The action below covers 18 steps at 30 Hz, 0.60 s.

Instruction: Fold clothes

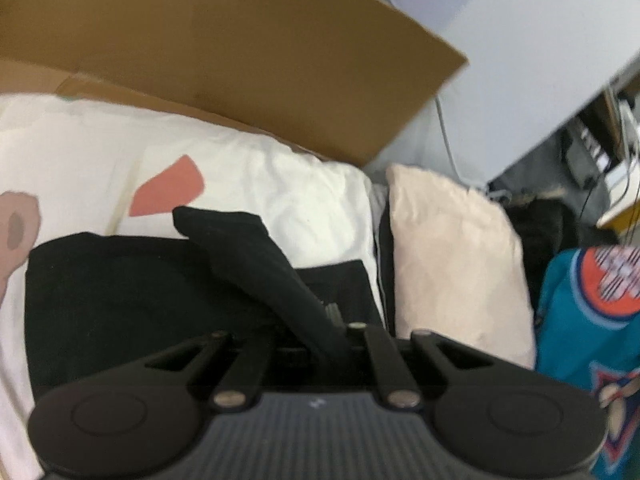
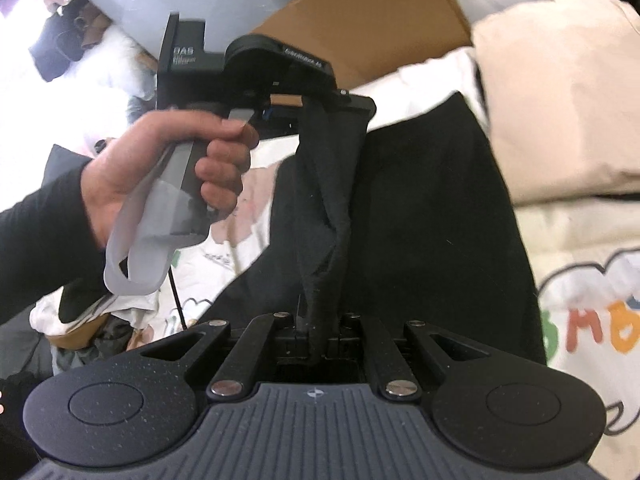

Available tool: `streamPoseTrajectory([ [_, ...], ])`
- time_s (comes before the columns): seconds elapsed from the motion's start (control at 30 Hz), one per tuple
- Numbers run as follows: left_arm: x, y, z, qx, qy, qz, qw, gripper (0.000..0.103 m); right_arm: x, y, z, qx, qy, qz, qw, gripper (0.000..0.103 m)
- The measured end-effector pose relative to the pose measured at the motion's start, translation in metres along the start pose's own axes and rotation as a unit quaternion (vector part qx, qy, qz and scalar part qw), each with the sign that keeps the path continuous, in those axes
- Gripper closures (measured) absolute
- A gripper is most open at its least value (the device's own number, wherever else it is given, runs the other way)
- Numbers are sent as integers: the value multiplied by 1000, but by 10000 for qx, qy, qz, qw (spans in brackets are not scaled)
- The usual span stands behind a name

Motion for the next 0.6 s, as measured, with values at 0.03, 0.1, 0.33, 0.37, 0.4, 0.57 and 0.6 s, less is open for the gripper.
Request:
streamPoseTrajectory([
  [0.03, 5, 5, 1, 75, -38, -73, 9999, 98, 1, 4, 1, 32, -9, 20, 10000, 102],
  [0.1, 13, 14, 4, 227, -110, -219, 9994, 97, -1, 13, 3, 126, -13, 42, 9999, 102],
  [0.33, 34, 43, 10, 830, -282, -649, 9940, 94, -6, 38, 17, 417, -27, 181, 9990, 102],
  [0.37, 36, 45, 10, 869, -291, -681, 9935, 94, -6, 41, 18, 464, -29, 188, 9987, 102],
  [0.4, 39, 47, 10, 908, -301, -713, 9929, 91, -6, 45, 20, 512, -31, 195, 9985, 102],
  [0.57, 38, 53, 10, 998, -283, -748, 9918, 89, -6, 57, 27, 686, -36, 236, 9974, 103],
  [0.6, 38, 55, 11, 1021, -285, -751, 9915, 89, -6, 57, 29, 707, -36, 242, 9972, 103],
])
Point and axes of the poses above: each gripper's, at about its wrist camera, not at the fingertips, and x roughly the way its jaws point, y to its right, z to its underside, the point moved 2 cm from there along x, roughly the way its jaws point, and after that the axes turned 2 degrees about -y, right-handed, at the moved point
